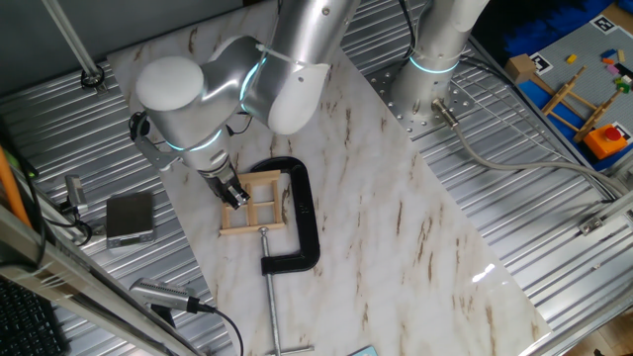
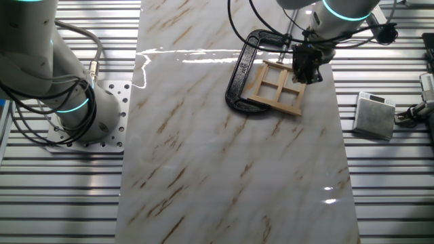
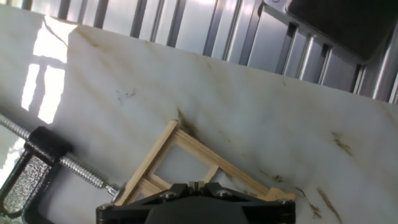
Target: Open a sliding window
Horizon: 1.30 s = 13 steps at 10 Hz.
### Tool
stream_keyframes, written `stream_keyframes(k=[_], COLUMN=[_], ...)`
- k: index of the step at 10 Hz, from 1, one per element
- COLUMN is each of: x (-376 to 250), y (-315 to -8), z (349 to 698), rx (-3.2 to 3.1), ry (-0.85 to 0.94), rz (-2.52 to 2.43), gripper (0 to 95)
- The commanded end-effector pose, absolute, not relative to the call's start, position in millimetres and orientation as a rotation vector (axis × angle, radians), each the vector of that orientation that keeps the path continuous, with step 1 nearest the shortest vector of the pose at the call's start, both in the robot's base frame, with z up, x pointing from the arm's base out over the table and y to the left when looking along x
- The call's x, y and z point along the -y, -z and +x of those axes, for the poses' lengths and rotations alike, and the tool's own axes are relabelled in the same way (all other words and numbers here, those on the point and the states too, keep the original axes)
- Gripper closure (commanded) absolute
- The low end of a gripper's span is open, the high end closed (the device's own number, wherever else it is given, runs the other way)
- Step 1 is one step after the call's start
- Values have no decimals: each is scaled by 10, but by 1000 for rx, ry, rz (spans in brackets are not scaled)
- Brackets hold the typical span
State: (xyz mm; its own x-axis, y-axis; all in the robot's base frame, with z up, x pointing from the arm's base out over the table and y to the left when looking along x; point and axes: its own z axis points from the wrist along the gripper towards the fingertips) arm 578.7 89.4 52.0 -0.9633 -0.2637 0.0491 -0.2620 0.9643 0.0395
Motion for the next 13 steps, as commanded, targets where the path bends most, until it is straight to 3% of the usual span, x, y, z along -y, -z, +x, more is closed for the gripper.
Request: stream_keyframes(k=[1,6,13], x=[-900,-813,322], y=[-522,-526,-212], z=[5785,5784,6047], rx=[3041,2990,2910], ry=[36,60,75], rz=[386,426,759], gripper=[950,950,950])
